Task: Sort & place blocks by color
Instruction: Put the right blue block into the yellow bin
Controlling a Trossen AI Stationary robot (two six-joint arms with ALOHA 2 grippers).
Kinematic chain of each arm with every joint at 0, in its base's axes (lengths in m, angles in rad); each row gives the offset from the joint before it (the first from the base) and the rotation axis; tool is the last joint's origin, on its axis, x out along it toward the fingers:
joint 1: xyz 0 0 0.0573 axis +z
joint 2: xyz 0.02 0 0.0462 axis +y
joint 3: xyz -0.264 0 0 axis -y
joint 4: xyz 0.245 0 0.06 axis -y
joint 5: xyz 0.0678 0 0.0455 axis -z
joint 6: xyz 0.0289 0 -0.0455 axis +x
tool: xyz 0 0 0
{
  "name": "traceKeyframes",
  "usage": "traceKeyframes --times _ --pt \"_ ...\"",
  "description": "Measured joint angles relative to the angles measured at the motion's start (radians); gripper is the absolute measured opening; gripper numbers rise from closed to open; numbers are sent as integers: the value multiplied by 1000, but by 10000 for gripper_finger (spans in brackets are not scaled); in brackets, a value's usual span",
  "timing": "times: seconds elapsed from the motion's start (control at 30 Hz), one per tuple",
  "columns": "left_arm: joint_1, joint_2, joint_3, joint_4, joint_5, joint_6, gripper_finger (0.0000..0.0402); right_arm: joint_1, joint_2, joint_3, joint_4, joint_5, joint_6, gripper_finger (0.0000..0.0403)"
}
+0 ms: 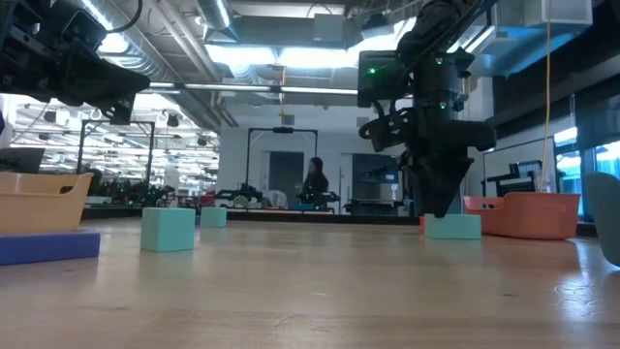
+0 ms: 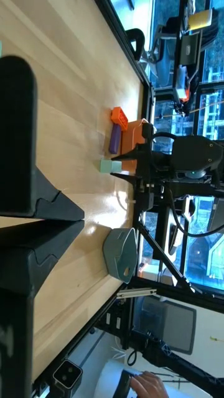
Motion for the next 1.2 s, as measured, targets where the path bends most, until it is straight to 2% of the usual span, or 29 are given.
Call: traceKeyframes --times 0.3,0.47,0.6,0.87,0.97,1.13,1.2 --pt "0 0 0 0 0 0 0 0 1 0 5 0 -18 239" --pt "0 0 0 0 0 0 0 0 30 -1 -3 0 -21 249" --pt "0 0 0 0 0 0 0 0 86 -1 -4 3 -21 243" --pt "0 0 0 0 0 0 0 0 103 3 3 8 3 221" --pt "0 0 0 0 0 0 0 -1 104 2 4 9 3 199" --pt "0 0 0 0 0 0 0 -2 111 40 -49 3 -14 135" --pt "0 0 0 0 0 0 0 0 102 61 -80 -29 -22 137"
